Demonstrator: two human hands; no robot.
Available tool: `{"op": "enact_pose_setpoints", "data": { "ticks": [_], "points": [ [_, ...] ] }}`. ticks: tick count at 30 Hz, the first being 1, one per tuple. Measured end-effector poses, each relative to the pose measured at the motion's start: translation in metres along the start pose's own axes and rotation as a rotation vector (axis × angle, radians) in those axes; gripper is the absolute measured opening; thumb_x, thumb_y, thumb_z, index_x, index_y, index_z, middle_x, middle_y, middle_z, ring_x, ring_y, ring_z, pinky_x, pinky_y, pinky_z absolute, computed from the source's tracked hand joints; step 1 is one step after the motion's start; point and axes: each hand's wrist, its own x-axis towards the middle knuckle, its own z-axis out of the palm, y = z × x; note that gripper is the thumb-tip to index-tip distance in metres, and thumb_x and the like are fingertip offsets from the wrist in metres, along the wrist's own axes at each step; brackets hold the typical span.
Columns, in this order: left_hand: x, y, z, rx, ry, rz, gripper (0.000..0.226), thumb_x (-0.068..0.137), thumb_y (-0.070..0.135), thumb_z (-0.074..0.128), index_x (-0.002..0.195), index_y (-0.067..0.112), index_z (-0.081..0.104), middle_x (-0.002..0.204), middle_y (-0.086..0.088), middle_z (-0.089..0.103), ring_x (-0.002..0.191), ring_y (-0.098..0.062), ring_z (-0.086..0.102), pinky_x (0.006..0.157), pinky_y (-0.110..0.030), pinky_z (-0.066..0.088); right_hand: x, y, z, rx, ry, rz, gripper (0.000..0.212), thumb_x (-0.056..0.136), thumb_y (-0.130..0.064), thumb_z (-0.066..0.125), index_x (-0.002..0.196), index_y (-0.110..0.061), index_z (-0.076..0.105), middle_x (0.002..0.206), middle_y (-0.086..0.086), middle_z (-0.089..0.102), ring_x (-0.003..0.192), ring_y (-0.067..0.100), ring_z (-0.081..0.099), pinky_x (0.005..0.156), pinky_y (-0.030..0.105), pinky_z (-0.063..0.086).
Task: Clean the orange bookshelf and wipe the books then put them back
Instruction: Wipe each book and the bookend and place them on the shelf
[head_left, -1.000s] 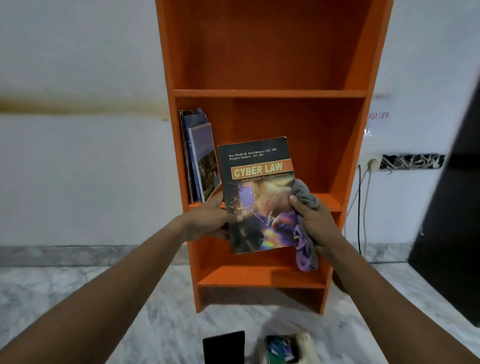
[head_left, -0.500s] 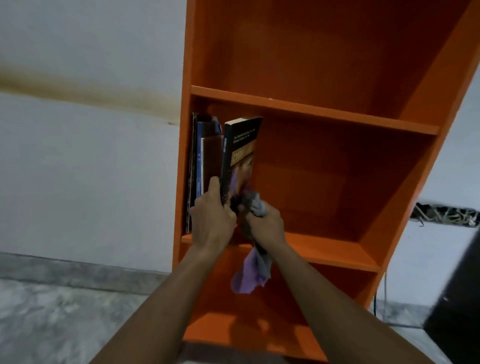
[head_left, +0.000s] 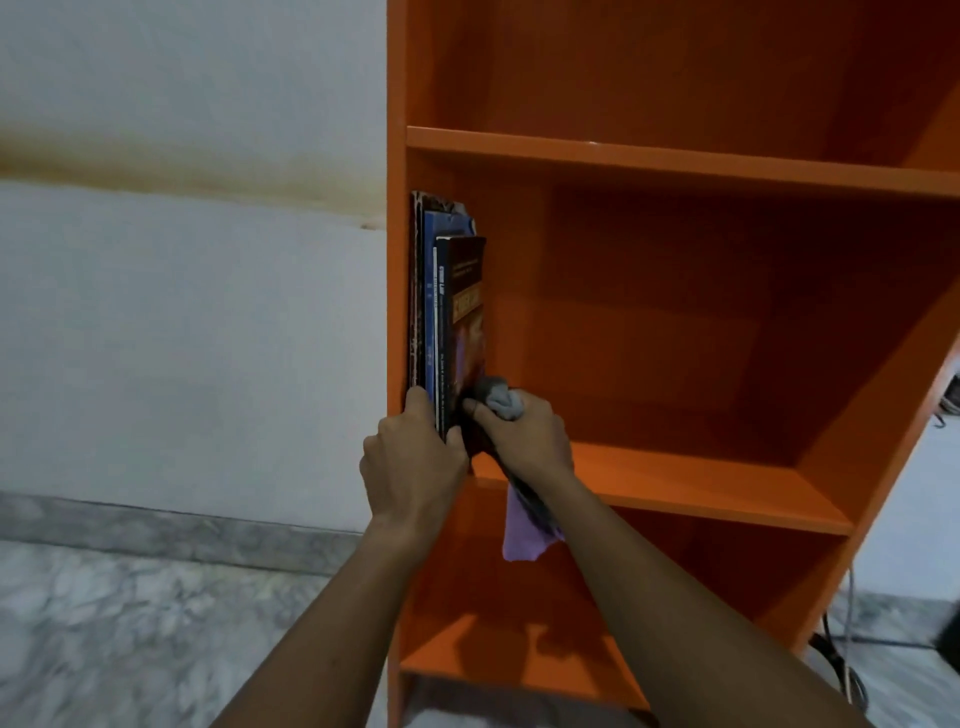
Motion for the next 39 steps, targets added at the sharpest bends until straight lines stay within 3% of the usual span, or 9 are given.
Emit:
{"op": "enact_pose_setpoints", "data": {
  "ticks": [5,11,14,18,22,25,29,36,39],
  "points": [
    [-0.018,0.01,-0.013,0.049,-0.073,-0.046,0.036,0.086,0.039,0.067,0.111,0.021,0.048,0.102,-0.009,0.07,0.085,-0.035,0.069,0.07,-0.047,0.061,-0.037,-0.011,-0.016,0.182,0.109,0.044,0.034,0.089,-0.059,0.067,0.079,-0.027,0.059,0.074,-0.006,0.067,0.072,0.018,0.065,0.072,0.05,0.056],
    [-0.082,0.038,-0.03,0.082,-0.271,0.005,0.031,0.083,0.03,0.064,0.108,0.017,0.054,0.103,-0.013,0.068,0.096,-0.043,0.065,0.078,-0.045,0.051,-0.135,0.014,-0.062,0.425,0.193,0.116,0.016,0.083,-0.035,0.064,0.078,-0.025,0.053,0.085,0.009,0.054,0.076,0.023,0.053,0.068,0.043,0.046],
    [-0.141,0.048,-0.026,0.138,-0.49,0.053,0.038,0.079,0.033,0.066,0.112,0.02,0.054,0.109,-0.011,0.068,0.101,-0.042,0.065,0.082,-0.044,0.052,-0.194,0.07,-0.085,0.404,0.19,0.347,0.022,0.074,-0.041,0.055,0.092,-0.028,0.054,0.104,0.008,0.05,0.089,0.027,0.048,0.072,0.044,0.044],
    [-0.232,0.045,-0.006,0.115,-0.768,0.042,0.038,0.08,0.026,0.063,0.115,0.017,0.055,0.101,-0.009,0.065,0.095,-0.038,0.064,0.073,-0.04,0.051,-0.267,0.119,-0.104,0.356,0.193,0.652,0.011,0.097,-0.015,0.045,0.087,-0.019,0.045,0.1,0.003,0.038,0.082,0.023,0.04,0.068,0.035,0.037],
    [-0.346,0.021,0.012,0.104,-1.069,-0.177,0.04,0.086,0.031,0.062,0.123,0.018,0.055,0.102,-0.009,0.069,0.094,-0.032,0.067,0.071,-0.037,0.053,-0.333,0.16,-0.114,0.058,0.114,0.613,0.017,0.105,-0.007,0.043,0.089,-0.014,0.041,0.086,-0.003,0.03,0.068,0.013,0.033,0.072,0.032,0.034],
    [-0.407,0.005,0.023,0.04,-1.19,-0.412,0.036,0.093,0.031,0.061,0.124,0.014,0.056,0.125,-0.011,0.066,0.112,-0.032,0.064,0.09,-0.037,0.053,-0.378,0.187,-0.115,-0.164,0.022,0.595,0.014,0.097,-0.005,0.053,0.109,-0.008,0.046,0.123,0.012,0.033,0.09,0.02,0.044,0.077,0.025,0.045],
    [-0.461,-0.006,0.038,-0.077,-1.289,-0.645,0.044,0.079,0.033,0.078,0.115,0.012,0.067,0.116,-0.005,0.072,0.099,-0.024,0.068,0.079,-0.032,0.055,-0.455,0.237,-0.111,-0.503,-0.277,0.641,0.059,0.1,-0.033,0.054,0.154,-0.02,0.033,0.152,0.016,0.032,0.117,0.041,0.058,0.09,0.043,0.051],
    [-0.465,-0.035,0.066,-0.355,-1.152,-1.076,0.03,0.078,0.033,0.082,0.099,0.014,0.072,0.104,-0.006,0.076,0.097,-0.026,0.072,0.092,-0.046,0.059,-0.488,0.261,-0.109,-0.328,-0.318,0.677,0.064,0.104,-0.032,0.051,0.161,-0.025,0.024,0.166,0.013,0.017,0.148,0.035,0.033,0.106,0.041,0.042],
    [-0.465,-0.034,0.069,-0.507,-1.187,-1.139,0.032,0.088,0.015,0.076,0.116,0.007,0.062,0.114,-0.012,0.073,0.102,-0.028,0.071,0.092,-0.052,0.058,-0.488,0.259,-0.113,-0.243,-0.314,0.713,0.057,0.105,-0.039,0.045,0.159,-0.028,0.029,0.165,0.01,0.021,0.151,0.032,0.029,0.115,0.04,0.033]
  ]
}}
